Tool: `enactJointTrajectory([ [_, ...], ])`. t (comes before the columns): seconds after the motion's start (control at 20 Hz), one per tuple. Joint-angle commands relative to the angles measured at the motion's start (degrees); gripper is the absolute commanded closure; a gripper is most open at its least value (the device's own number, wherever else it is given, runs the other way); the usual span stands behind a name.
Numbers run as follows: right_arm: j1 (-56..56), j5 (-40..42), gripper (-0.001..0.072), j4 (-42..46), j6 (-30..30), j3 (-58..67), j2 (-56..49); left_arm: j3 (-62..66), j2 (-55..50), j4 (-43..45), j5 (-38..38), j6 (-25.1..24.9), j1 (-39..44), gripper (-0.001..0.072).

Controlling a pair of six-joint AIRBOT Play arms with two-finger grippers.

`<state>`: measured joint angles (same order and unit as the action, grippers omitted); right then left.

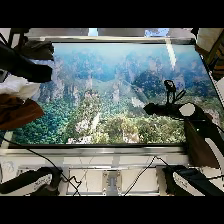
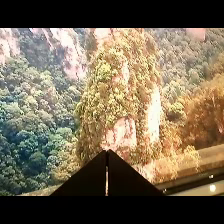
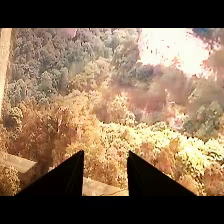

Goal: Fold the shirts.

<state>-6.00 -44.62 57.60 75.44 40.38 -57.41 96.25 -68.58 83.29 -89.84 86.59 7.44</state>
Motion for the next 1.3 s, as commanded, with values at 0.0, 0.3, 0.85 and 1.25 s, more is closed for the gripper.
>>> enactJointTrajectory([
  [0.0,0.0,-3.3,0.0398,0.0,1.5,0.0,0.0,-16.1,6.7,3.1,19.1,4.9,1.9,0.0698],
  [0.3,0.0,-4.5,0.0398,0.0,1.5,0.0,0.0,-21.0,5.5,2.0,18.5,5.4,1.9,0.0697],
  [0.85,-0.1,-5.6,0.0359,-5.6,0.7,0.0,0.0,-21.0,-0.9,37.6,21.6,12.8,-8.2,0.0446],
  [1.25,0.0,-0.3,0.036,-8.5,-0.4,0.0,0.0,-21.0,-14.7,36.8,29.9,14.0,-31.6,0.0214],
])
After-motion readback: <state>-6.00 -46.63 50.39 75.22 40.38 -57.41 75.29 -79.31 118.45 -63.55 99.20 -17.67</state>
